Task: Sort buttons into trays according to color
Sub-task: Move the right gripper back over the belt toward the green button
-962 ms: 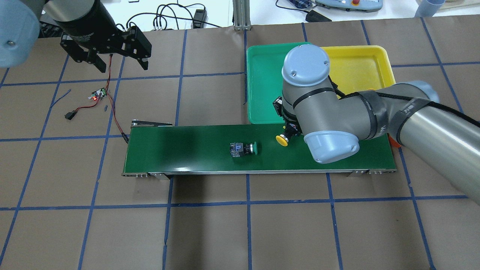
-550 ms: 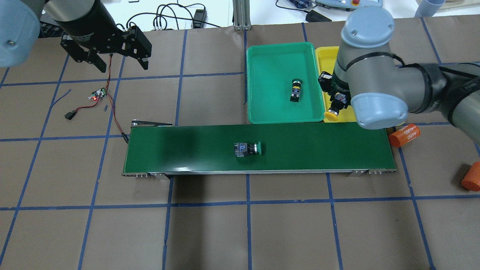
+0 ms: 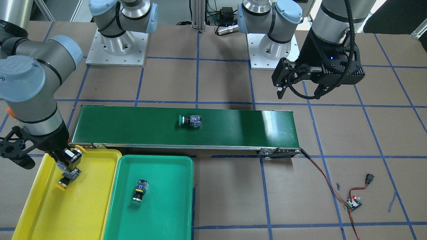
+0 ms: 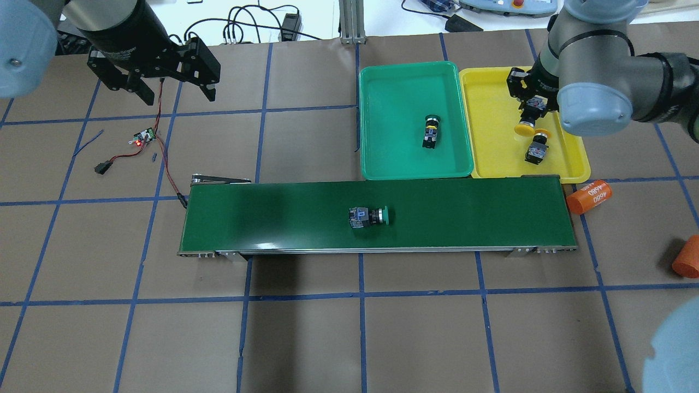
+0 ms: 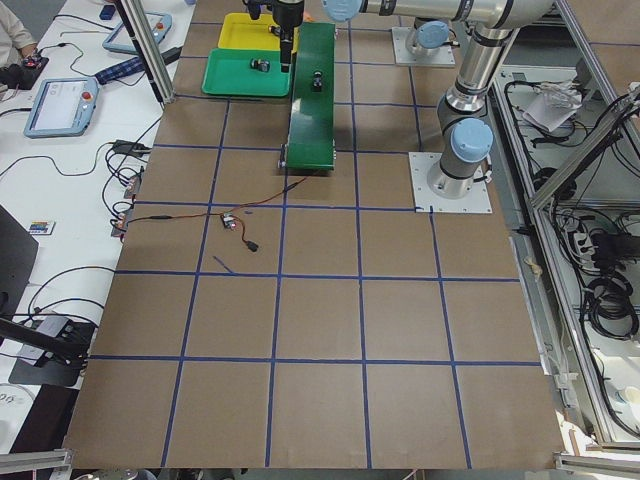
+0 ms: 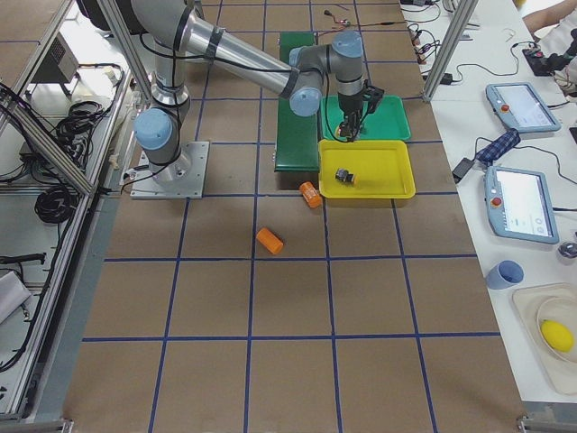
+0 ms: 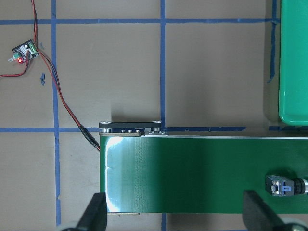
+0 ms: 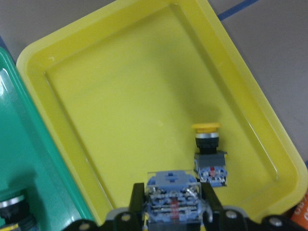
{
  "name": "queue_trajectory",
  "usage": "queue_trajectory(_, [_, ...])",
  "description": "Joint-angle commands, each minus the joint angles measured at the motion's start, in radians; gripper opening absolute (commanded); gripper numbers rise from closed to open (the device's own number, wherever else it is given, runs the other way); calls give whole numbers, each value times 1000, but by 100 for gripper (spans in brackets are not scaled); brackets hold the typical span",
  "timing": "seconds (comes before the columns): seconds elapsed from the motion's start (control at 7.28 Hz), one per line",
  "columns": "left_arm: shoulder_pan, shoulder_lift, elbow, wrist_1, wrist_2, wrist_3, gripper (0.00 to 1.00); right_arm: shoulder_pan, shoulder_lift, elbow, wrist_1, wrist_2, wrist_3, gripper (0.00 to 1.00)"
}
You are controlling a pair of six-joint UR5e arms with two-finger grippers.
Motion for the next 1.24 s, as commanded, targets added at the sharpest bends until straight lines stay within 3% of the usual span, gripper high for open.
queue_trajectory(0.0, [0,0,0,-2,0,-1,100,-2,100,-15,-148,5,-47,0])
queue_trajectory(0.14, [0,2,0,-5,0,-1,100,-2,118,-18,-151,13,-47,13])
queue_trajectory(0.27, [0,3,0,-6,2,1,100,-4,126,-18,-151,13,-49,58])
queue_trajectory(0.41, [2,0,0,-3,2,1,100,-4,129,-15,-150,13,-47,69])
queue_trajectory(0.55, [3,0,0,-2,2,1,100,-4,129,-15,-150,15,-47,73])
queue_trajectory(0.82, [3,2,0,-2,2,1,100,1,108,-13,-145,10,-38,100])
queue_trajectory(1.1, [12,2,0,-2,3,1,100,15,-30,48,-5,10,12,100])
